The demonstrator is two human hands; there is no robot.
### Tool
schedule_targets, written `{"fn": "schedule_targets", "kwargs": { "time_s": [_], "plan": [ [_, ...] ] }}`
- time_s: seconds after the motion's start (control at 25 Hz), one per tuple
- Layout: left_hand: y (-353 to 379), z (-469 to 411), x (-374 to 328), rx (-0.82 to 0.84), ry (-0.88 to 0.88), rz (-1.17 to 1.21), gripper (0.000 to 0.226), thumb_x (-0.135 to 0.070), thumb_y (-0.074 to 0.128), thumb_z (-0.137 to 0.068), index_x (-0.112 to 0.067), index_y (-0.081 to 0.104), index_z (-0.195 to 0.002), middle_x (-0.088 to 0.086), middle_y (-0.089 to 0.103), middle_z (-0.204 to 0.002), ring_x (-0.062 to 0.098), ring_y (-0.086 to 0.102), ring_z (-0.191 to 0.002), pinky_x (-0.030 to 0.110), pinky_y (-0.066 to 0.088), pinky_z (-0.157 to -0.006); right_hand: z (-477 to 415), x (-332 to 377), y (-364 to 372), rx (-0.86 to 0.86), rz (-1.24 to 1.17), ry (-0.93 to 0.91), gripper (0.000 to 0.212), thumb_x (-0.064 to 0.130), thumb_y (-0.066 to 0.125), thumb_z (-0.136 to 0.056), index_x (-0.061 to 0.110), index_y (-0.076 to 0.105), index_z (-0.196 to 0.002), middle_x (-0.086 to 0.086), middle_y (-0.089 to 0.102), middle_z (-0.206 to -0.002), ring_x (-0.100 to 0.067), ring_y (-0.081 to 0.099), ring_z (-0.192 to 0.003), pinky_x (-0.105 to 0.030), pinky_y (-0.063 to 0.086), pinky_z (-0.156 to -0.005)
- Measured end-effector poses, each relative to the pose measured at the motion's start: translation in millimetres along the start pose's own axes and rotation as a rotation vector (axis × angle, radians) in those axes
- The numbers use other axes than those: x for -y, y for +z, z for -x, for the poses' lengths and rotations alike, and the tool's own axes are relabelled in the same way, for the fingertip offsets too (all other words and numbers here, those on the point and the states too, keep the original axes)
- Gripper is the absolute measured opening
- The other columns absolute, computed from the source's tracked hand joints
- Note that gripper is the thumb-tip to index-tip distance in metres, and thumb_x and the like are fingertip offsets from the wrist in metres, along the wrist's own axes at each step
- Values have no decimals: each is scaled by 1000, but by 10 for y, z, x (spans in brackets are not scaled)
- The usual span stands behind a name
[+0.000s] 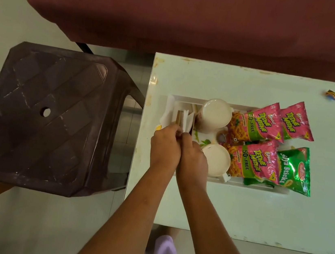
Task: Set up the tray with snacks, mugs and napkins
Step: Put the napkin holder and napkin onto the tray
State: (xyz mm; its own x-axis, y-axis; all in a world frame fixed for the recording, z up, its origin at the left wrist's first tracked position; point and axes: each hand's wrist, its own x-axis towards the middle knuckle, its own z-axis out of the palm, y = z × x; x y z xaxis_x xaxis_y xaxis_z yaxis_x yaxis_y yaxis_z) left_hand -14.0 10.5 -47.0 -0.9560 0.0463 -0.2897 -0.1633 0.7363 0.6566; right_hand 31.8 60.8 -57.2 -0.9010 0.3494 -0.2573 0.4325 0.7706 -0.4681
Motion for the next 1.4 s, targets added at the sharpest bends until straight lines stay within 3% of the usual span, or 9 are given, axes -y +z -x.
{"fn": "schedule_targets", "kwargs": {
  "time_s": [0.12, 0.24, 0.4, 0.56, 0.64, 0.72, 0.96, 1.24, 1.4],
  "plan": [
    [37, 21, 3, -9, -16, -12, 15, -24, 55, -93, -17, 66, -100, 5, 72, -96, 15, 65, -81, 22, 51, -79, -4, -22, -6, 33, 6, -10, 34, 9, 58, -88, 11, 43, -118, -10, 66, -98, -29, 68, -77, -35, 53, -60],
    [56, 46, 46, -15, -63, -22, 11, -22, 58, -90, -16, 64, -96, 5, 71, -95, 13, 62, -78, 29, 57, -81, 21, -29, -8, 74, -9, -8, 26, 8, 57, -89, 7, 46, -112, -13, 64, -103, -31, 67, -77, -30, 43, -57],
    [83, 69, 61, -32, -117, -3, 23, -23, 64, -86, -17, 60, -108, 6, 70, -106, 22, 68, -91, 35, 55, -88, 27, -55, -21, 41, -65, 28, 17, 6, 52, -91, 6, 54, -108, -12, 61, -109, -31, 65, -80, -30, 41, -59],
    [96, -31, 64, 31, -141, -32, 37, -33, 55, -91, -21, 55, -126, 7, 67, -119, 26, 65, -105, 37, 51, -93, 11, -1, -9, 14, -120, 30, 33, 7, 56, -90, 2, 53, -123, -15, 54, -127, -30, 62, -97, -38, 55, -79],
    [95, -81, 79, 64, -132, -93, 38, -35, 50, -94, -22, 52, -130, 7, 66, -121, 26, 64, -107, 38, 50, -93, -2, 21, 12, 90, -51, 9, 43, 8, 58, -89, 1, 47, -130, -17, 47, -134, -31, 54, -113, -41, 52, -91],
    [88, -116, 94, 86, -90, -191, 38, -36, 45, -96, -23, 51, -130, 7, 66, -120, 26, 64, -105, 39, 50, -92, -10, 20, 23, 135, 10, 17, 51, 9, 61, -88, 3, 42, -135, -15, 43, -138, -32, 45, -121, -43, 51, -93],
    [39, -164, 127, 103, 14, -290, 38, -35, 45, -96, -21, 52, -131, 9, 67, -118, 28, 65, -102, 40, 51, -92, 6, 46, 27, 153, -13, 39, 47, 14, 57, -91, 8, 39, -134, -9, 41, -137, -28, 63, -97, -38, 55, -78],
    [6, -186, 148, 126, 50, -325, 40, -36, 46, -96, -21, 51, -132, 8, 65, -125, 27, 64, -107, 41, 47, -98, -29, 52, 69, 157, -136, 150, 58, 23, 56, -93, 15, 20, -138, -9, 63, -115, -28, 68, -92, -41, 57, -79],
    [-8, -129, 161, 150, 21, -253, 41, -34, 48, -95, -23, 49, -134, 7, 64, -125, 29, 64, -108, 43, 47, -99, -31, 26, 70, 207, -29, 68, 62, 15, 58, -91, 13, 22, -141, -9, 52, -131, -30, 67, -95, -41, 56, -81]
  ]
}}
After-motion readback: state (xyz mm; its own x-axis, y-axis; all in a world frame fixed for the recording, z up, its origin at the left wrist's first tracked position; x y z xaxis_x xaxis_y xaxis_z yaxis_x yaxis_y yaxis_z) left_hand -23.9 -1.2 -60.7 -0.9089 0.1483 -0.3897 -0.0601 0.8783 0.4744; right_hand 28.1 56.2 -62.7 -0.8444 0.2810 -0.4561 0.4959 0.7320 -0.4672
